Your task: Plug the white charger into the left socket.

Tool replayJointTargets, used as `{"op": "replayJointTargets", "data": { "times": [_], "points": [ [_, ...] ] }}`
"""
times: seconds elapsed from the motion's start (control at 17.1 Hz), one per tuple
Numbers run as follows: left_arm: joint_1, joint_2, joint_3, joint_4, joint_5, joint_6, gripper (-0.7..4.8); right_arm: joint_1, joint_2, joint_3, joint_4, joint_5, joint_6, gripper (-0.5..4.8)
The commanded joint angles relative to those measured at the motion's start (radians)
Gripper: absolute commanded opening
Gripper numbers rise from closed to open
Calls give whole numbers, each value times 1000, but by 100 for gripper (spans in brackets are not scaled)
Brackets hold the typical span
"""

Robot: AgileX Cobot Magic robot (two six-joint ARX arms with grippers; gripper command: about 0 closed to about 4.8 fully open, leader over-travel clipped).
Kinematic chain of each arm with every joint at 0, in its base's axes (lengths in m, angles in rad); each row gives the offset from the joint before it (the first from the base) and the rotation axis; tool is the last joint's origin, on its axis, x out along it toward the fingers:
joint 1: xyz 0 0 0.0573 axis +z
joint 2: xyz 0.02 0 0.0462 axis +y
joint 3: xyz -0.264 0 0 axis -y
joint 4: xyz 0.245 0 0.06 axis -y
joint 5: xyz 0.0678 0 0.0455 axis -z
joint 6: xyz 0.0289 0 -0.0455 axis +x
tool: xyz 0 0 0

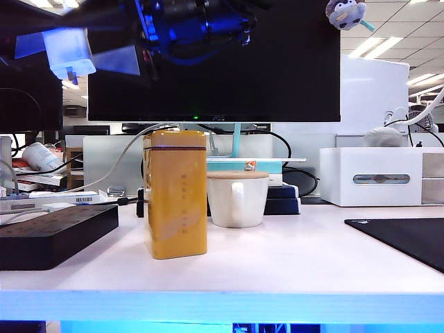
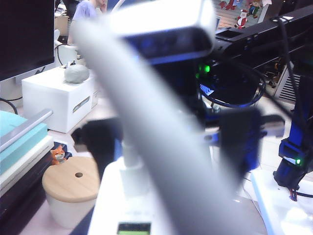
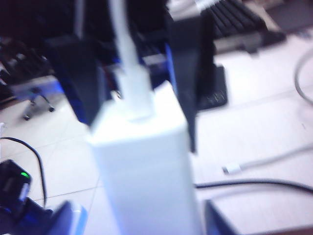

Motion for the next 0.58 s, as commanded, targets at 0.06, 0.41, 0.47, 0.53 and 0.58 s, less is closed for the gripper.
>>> {"op": "replayJointTargets", "data": {
  "times": [0.06, 0.41, 0.47, 0.53, 0.58],
  "points": [
    [-16, -8, 4, 10, 15, -3, 79, 16, -4, 5, 6, 48, -13, 292],
    [-27, -8, 4, 9, 14, -6, 79, 39, -3, 5, 9, 76, -13, 141],
    [-27, -8, 4, 9, 14, -7, 79, 38, -3, 5, 8, 76, -13, 127],
    [-27, -8, 4, 10, 14, -6, 79, 37, -3, 5, 8, 76, -13, 114],
    [-27, -8, 4, 10, 12, -6, 80, 35, -3, 5, 9, 76, -13, 114]
  ]
}}
